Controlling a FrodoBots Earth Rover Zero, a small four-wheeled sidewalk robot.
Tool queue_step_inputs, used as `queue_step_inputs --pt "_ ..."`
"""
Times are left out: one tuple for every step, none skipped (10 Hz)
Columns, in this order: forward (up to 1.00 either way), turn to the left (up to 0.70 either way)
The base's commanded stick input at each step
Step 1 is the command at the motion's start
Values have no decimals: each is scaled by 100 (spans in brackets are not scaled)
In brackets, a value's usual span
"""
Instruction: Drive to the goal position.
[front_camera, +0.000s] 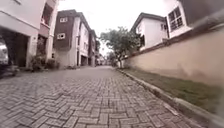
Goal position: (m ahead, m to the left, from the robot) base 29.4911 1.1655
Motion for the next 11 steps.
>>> queue_step_inputs --pt "50 0" --pt "50 0" --pt "50 0" --pt "50 0" --pt "50 0" --pt "50 0" --pt "50 0" --pt "50 0" --pt "50 0" --pt "50 -44" --pt "50 -8"
